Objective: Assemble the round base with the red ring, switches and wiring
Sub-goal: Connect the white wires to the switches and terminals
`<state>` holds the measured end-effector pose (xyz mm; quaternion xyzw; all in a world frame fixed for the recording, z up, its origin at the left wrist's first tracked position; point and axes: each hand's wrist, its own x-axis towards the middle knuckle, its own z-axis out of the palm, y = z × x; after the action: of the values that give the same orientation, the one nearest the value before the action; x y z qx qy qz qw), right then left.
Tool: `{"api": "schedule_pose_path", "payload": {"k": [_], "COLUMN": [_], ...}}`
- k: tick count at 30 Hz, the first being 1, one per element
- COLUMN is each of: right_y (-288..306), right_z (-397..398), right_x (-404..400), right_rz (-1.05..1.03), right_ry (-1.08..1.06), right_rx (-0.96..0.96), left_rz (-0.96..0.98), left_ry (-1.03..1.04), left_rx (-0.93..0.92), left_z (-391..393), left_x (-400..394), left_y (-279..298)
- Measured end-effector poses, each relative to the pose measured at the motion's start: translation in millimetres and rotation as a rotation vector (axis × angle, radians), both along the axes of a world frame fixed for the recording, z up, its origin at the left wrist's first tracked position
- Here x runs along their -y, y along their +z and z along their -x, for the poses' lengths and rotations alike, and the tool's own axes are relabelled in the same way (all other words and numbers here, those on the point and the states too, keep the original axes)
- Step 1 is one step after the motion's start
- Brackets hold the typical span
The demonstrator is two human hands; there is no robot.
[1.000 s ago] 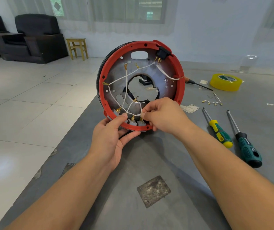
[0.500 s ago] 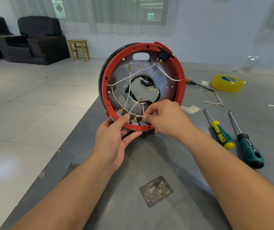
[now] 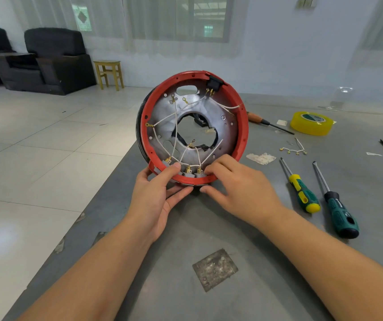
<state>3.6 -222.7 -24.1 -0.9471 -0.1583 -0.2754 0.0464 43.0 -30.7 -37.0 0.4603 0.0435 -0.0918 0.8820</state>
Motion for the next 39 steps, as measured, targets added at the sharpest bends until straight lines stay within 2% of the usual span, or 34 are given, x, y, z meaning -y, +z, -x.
{"api": "schedule_pose_path", "payload": {"k": [5,7,10,12,19,30,33,35,36,39], "right_y": [-2,-3,-4,-3,6,7,7,8,9,11], "right_z": [2,3,5,6,6,3,2,0,0,0], "right_x": [4,4,5,9,21,27,28,29,29,29], "right_rz": [0.017,-0.033,-0.122,-0.158,-0.211,-0.317,-0.342,-0.369,-0.381,-0.409], "right_ry": [0.061,0.101,0.131,0.142,0.185,0.155,0.162,0.164,0.165,0.172], "right_rx": [0.135,0.133,0.092,0.068,-0.002,-0.132,-0.140,-0.145,-0.151,-0.172], "left_rz": [-0.176,-0.390,-0.822,-0.958,-0.985,-1.334,-1.342,-1.288,-1.260,-1.227], "left_ry": [-0.044,-0.024,0.049,0.068,0.207,0.121,0.126,0.222,0.263,0.131], "left_rx": [-0.004,0.041,0.160,0.221,0.469,0.215,0.206,0.326,0.472,0.911], "left_z": [2,0,-2,-1,3,-4,-3,1,2,3], "left_x": [0,-3,-8,-10,-7,-7,-5,-4,-4,-7], "left_y": [6,7,5,4,2,-6,-6,-2,0,1]}}
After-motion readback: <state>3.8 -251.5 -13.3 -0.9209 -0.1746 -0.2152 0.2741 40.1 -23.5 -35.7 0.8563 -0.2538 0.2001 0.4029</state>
